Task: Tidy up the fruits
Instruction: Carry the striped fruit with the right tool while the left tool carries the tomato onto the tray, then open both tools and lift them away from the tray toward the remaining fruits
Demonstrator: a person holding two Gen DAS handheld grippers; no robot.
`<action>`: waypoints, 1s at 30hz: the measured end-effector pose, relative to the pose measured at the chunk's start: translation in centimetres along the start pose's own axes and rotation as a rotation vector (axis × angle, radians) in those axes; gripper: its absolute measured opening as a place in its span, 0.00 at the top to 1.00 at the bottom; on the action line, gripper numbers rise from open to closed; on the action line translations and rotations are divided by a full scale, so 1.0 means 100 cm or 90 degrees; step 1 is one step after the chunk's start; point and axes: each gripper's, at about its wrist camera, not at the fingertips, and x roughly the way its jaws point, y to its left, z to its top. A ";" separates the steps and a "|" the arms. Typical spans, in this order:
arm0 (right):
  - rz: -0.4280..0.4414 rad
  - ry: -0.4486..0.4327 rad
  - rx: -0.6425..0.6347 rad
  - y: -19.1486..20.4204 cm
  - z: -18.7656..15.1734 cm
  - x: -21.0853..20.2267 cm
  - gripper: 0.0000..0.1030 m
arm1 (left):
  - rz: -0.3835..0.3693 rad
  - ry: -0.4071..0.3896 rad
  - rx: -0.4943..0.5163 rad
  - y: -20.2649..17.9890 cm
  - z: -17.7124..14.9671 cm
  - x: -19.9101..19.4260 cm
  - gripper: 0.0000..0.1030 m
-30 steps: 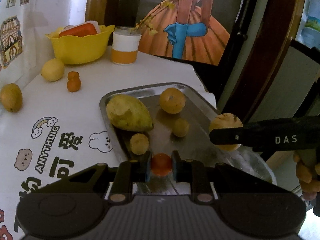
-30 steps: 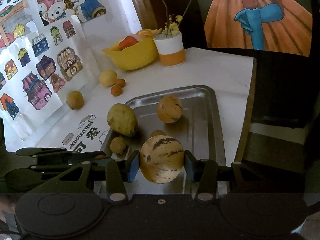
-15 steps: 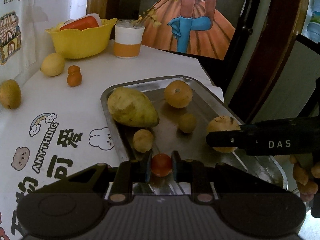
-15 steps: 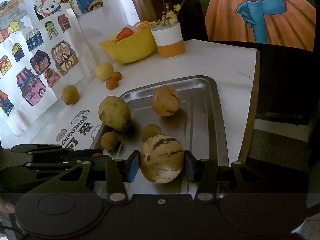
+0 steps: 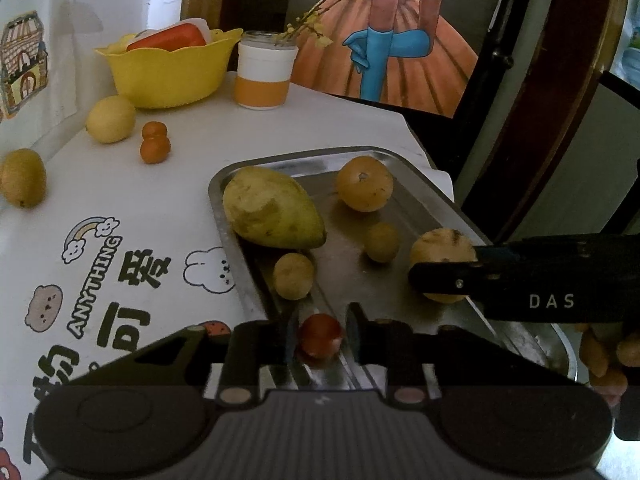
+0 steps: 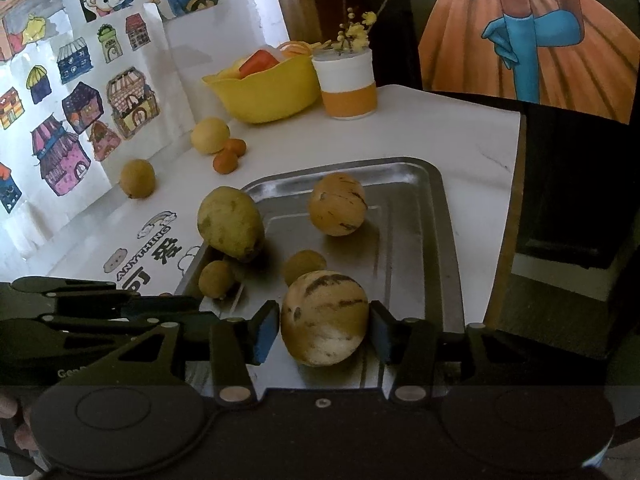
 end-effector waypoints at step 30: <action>-0.081 -0.005 -0.105 0.084 -0.052 -0.140 0.01 | 0.024 -0.092 0.055 0.024 -0.050 -0.138 0.00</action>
